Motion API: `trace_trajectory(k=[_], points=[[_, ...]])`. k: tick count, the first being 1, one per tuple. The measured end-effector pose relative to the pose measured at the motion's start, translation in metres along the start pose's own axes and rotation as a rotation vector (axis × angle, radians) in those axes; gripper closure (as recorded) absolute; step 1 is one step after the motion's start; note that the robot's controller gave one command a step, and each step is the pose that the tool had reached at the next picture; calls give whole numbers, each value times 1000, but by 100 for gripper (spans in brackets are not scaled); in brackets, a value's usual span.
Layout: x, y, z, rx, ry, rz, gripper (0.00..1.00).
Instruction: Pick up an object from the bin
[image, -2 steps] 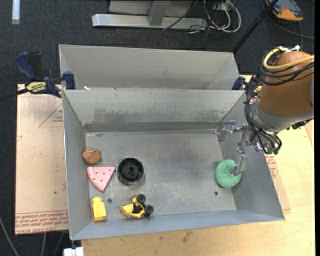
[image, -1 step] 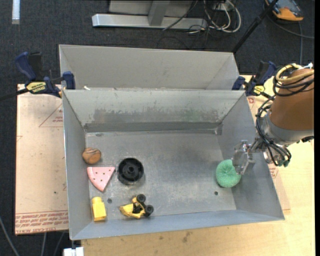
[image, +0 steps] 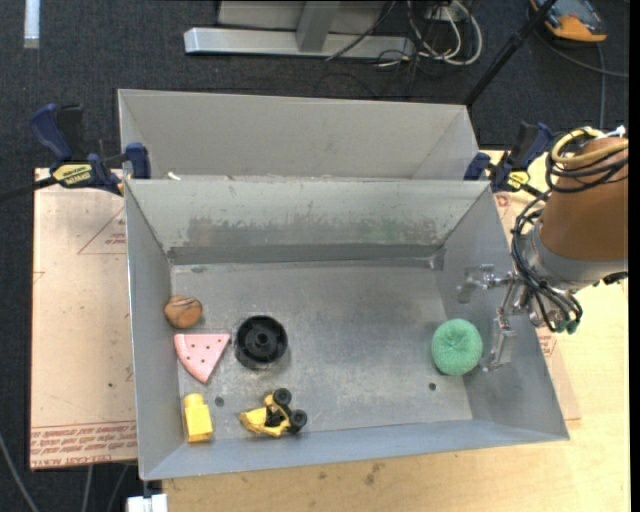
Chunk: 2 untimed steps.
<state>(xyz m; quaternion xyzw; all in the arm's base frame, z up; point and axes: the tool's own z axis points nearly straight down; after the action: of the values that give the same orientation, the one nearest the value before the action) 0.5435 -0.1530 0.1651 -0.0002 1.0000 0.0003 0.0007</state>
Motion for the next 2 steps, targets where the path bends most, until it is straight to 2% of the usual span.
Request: trace_trajectory(k=[1, 2], points=[[0, 0, 0, 0, 0, 0, 0], [41, 4, 36, 1, -3, -35, 0]])
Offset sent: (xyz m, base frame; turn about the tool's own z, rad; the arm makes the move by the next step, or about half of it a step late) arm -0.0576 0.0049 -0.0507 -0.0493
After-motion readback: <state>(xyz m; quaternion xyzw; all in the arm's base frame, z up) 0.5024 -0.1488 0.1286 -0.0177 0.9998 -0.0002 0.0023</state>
